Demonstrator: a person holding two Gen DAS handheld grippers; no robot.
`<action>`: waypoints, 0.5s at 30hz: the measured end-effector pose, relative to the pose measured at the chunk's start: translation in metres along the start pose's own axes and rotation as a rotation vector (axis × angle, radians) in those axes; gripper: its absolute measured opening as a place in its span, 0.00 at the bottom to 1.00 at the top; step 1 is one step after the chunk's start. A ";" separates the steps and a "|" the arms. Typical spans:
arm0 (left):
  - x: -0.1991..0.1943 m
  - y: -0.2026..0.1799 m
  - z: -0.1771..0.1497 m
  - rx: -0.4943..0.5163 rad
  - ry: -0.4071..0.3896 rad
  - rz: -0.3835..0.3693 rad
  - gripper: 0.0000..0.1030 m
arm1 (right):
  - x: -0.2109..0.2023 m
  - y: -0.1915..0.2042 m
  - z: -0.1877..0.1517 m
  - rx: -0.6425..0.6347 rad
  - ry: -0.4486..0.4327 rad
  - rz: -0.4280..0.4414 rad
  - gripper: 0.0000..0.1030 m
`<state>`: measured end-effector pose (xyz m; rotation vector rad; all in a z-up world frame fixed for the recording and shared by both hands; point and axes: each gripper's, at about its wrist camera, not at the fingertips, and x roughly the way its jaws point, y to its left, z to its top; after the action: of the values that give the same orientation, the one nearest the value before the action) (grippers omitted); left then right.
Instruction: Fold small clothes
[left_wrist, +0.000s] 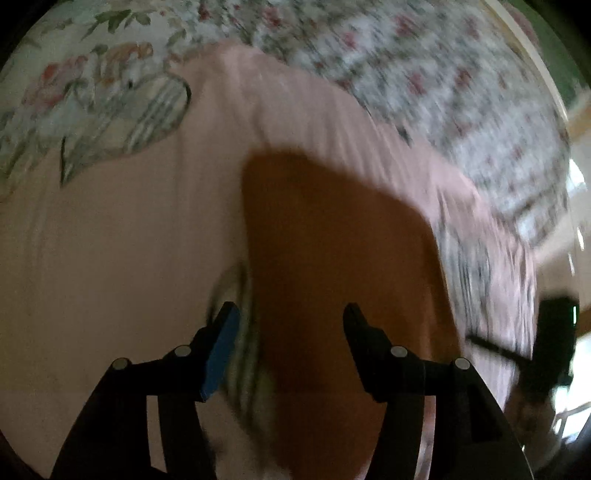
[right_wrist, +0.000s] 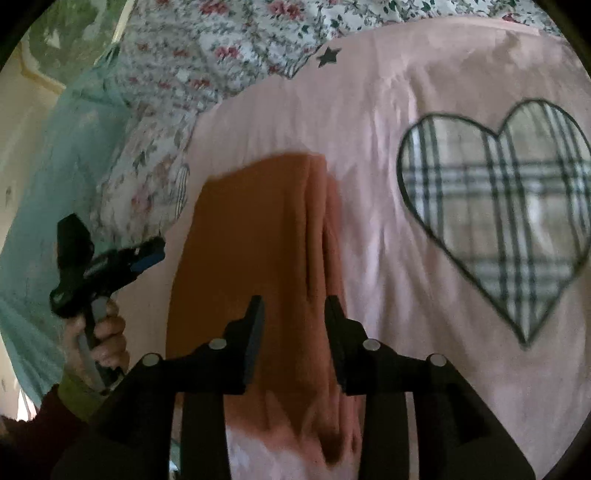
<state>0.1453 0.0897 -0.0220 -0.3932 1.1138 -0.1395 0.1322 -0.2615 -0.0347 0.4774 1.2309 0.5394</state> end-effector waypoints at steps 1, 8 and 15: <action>-0.004 -0.001 -0.018 0.015 0.019 0.001 0.59 | -0.001 0.001 -0.009 -0.008 0.015 -0.006 0.34; -0.029 -0.014 -0.118 0.089 0.084 -0.034 0.70 | 0.009 0.004 -0.042 -0.021 0.064 -0.035 0.22; -0.028 0.008 -0.118 -0.122 0.065 -0.142 0.68 | -0.023 0.030 -0.031 -0.055 -0.033 0.093 0.04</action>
<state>0.0271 0.0774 -0.0465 -0.5802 1.1621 -0.2114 0.0929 -0.2501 -0.0075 0.4968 1.1631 0.6403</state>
